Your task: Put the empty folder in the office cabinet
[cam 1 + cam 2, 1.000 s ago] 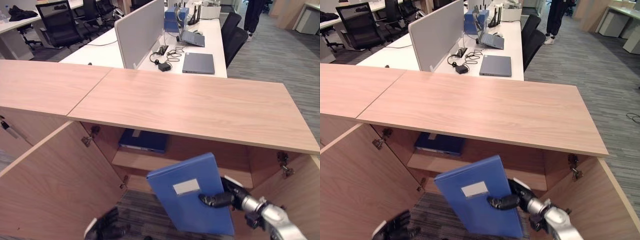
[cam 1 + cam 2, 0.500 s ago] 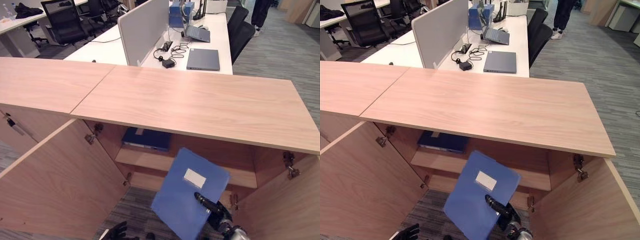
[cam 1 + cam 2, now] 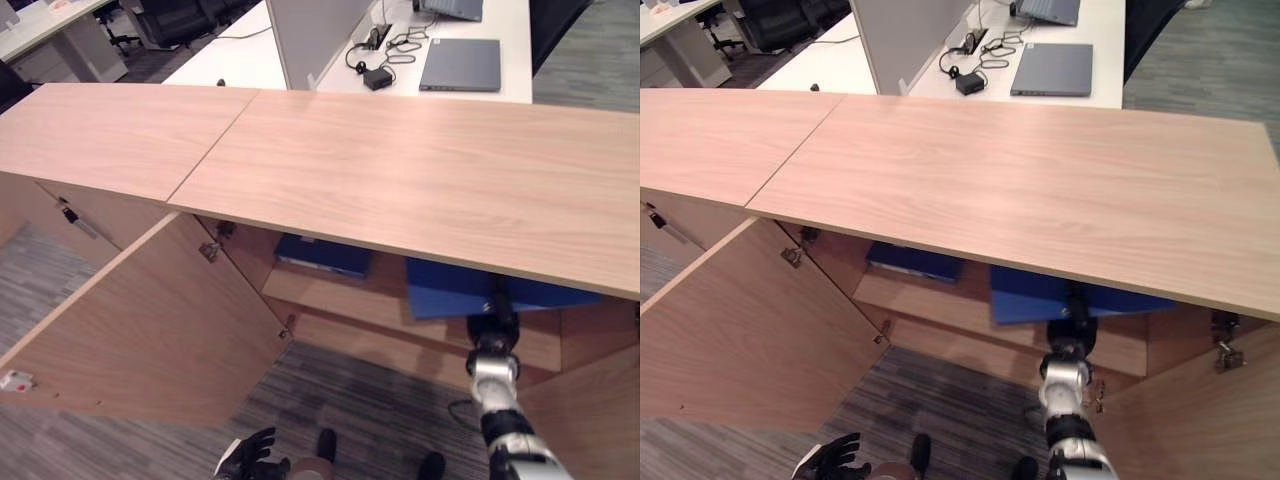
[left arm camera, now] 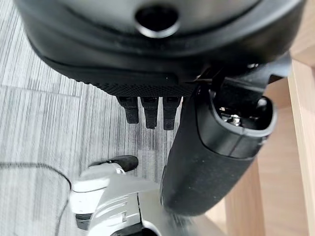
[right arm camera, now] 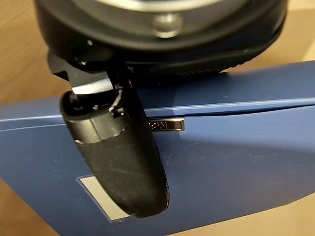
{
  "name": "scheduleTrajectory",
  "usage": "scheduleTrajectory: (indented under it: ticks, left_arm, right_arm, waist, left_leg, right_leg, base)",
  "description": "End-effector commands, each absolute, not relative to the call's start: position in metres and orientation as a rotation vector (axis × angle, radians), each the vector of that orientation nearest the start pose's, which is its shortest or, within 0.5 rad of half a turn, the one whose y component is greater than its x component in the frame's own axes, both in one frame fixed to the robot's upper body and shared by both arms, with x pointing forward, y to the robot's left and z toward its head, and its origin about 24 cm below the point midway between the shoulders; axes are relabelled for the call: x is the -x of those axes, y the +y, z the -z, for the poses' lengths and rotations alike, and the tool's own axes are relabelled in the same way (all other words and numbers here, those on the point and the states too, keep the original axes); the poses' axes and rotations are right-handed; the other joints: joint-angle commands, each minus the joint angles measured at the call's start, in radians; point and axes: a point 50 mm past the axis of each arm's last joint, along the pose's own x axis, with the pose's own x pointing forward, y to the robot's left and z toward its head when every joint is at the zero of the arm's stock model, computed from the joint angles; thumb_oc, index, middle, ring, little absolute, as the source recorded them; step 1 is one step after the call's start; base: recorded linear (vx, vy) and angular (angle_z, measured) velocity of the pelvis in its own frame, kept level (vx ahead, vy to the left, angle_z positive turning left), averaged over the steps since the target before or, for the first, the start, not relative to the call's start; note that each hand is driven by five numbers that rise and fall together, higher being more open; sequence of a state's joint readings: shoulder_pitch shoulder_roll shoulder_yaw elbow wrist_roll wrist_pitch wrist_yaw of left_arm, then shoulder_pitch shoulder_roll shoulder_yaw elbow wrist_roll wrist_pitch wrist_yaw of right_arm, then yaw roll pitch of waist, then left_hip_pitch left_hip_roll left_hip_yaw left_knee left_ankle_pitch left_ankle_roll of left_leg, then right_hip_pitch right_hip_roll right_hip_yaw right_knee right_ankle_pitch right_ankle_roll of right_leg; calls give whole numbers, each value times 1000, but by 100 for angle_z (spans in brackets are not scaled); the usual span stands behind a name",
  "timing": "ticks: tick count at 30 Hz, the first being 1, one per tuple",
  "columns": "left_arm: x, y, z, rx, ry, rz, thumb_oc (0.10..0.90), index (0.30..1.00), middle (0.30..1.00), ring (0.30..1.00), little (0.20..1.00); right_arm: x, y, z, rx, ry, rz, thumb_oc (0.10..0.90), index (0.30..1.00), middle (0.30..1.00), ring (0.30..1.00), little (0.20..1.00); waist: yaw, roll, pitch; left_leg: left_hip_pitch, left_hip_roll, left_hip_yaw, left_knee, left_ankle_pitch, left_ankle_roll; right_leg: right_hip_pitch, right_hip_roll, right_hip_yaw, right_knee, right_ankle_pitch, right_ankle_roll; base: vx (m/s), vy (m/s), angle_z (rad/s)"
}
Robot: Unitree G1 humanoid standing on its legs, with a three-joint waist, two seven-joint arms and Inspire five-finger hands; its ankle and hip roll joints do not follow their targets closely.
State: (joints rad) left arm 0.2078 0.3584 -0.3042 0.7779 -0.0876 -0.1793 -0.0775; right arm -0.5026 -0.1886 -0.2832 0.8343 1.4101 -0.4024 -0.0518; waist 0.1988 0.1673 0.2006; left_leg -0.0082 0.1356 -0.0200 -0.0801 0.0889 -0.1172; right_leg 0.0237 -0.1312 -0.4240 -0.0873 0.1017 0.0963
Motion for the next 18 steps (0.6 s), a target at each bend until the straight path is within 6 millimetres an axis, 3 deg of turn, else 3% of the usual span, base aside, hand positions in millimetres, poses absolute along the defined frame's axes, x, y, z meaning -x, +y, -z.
scheduleTrajectory:
  ticks: [1,2,3,4,8,10,18]
  left_arm:
    - [-140,234,107,-438,701,291,800,900,900,900,900]
    - [-147,233,102,-462,673,318,800,900,900,900,900]
    - [-148,233,102,-463,671,319,800,900,900,900,900]
    - [-152,233,98,-493,646,359,800,900,900,900,900]
    - [-161,234,91,-519,615,394,800,900,900,900,900]
    - [-167,238,84,-532,587,391,800,900,900,900,900]
    - [-177,250,74,-504,561,332,800,900,900,900,900]
  right_arm:
    - [-339,-280,-76,-1308,-437,645,400,300,300,300,300]
    - [-344,-288,-89,-1310,-465,651,400,300,300,300,300]
    - [-345,-289,-90,-1310,-467,650,400,300,300,300,300]
    - [-351,-300,-109,-1329,-511,660,400,300,300,300,300]
    - [-356,-323,-135,-1345,-561,688,400,300,300,300,300]
    - [-357,-343,-162,-1297,-580,700,400,300,300,300,300]
    - [-345,-383,-209,-1253,-660,737,400,300,300,300,300]
  waist:
    - [35,-42,40]
    - [43,-35,52]
    - [44,-35,53]
    - [45,-23,66]
    - [62,-8,72]
    - [78,7,80]
    - [112,43,93]
  left_leg:
    - [-38,10,27,44,-30,-18]
    - [-59,11,20,64,-34,-17]
    - [-63,10,20,67,-35,-17]
    - [-88,13,15,83,-34,-20]
    - [-140,13,10,110,-34,-23]
    - [-187,14,7,128,-29,-28]
    - [-363,-3,-6,251,-63,-40]
  right_leg:
    - [9,-90,97,168,-202,91]
    - [-15,-97,97,194,-206,92]
    - [-18,-98,98,198,-208,92]
    - [-47,-109,101,223,-208,95]
    - [-103,-125,104,265,-217,98]
    - [-156,-137,111,293,-221,101]
    - [-335,-171,129,442,-270,104]
  base:
    - [-64,-5,5]
    - [-60,2,3]
    - [-84,0,4]
    - [-53,1,4]
    - [-51,7,4]
    - [-68,6,1]
    - [-42,-17,8]
